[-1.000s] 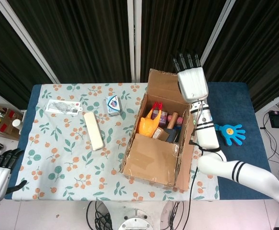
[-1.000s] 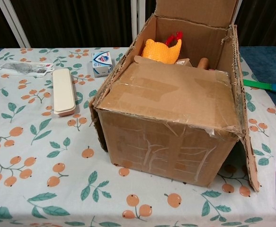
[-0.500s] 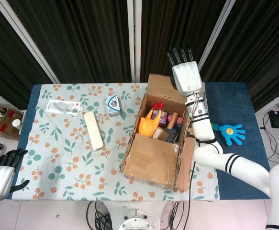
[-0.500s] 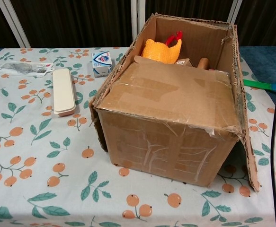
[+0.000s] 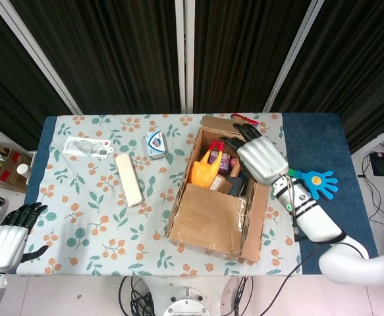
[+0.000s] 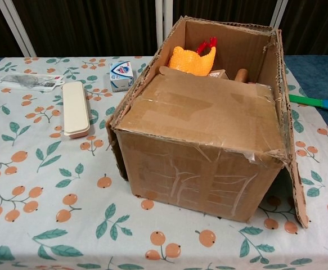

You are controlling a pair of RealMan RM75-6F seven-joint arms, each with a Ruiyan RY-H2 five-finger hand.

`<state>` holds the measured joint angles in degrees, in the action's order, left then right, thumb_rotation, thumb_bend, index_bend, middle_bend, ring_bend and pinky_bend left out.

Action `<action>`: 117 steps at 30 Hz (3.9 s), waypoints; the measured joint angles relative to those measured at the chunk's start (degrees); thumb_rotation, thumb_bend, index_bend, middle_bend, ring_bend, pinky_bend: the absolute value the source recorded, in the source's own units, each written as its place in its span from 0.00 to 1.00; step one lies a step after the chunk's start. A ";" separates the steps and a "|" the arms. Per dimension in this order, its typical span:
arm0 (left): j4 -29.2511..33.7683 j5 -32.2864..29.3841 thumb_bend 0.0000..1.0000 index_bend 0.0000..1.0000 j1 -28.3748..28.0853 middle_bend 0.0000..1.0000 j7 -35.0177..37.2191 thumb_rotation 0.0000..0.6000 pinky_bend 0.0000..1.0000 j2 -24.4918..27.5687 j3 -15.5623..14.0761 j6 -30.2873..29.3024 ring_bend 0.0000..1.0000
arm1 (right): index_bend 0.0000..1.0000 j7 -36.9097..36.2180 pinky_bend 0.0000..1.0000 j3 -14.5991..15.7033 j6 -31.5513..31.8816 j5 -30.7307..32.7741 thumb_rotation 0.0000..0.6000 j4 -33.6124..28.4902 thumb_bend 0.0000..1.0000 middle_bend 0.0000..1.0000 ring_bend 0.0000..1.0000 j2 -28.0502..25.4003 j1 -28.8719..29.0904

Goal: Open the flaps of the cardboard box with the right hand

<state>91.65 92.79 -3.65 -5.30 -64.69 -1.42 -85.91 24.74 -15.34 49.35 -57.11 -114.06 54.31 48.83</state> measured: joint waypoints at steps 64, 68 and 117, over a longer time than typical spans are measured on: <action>0.68 0.67 0.00 0.14 0.94 0.14 -0.78 1.00 0.23 0.70 -0.74 -1.86 0.14 | 0.00 -35.38 0.00 6.33 5.52 -33.65 1.00 -14.59 0.95 0.38 0.01 -5.63 -11.36; 1.26 0.84 0.00 0.14 1.15 0.14 -1.14 1.00 0.23 1.12 -0.71 -2.38 0.14 | 0.00 -36.18 0.00 7.13 6.25 -37.33 1.00 -15.94 0.95 0.38 0.01 -6.43 -11.92; -1.46 0.91 0.00 0.14 0.55 0.13 0.20 1.00 0.23 -1.57 -0.12 -2.23 0.14 | 0.00 0.11 0.00 14.69 32.15 -33.83 1.00 9.72 0.48 0.00 0.00 6.73 -37.29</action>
<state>90.19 93.70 -3.10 -5.10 -66.26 -1.55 -88.15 24.85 -0.65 81.50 -90.93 -104.34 61.04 11.54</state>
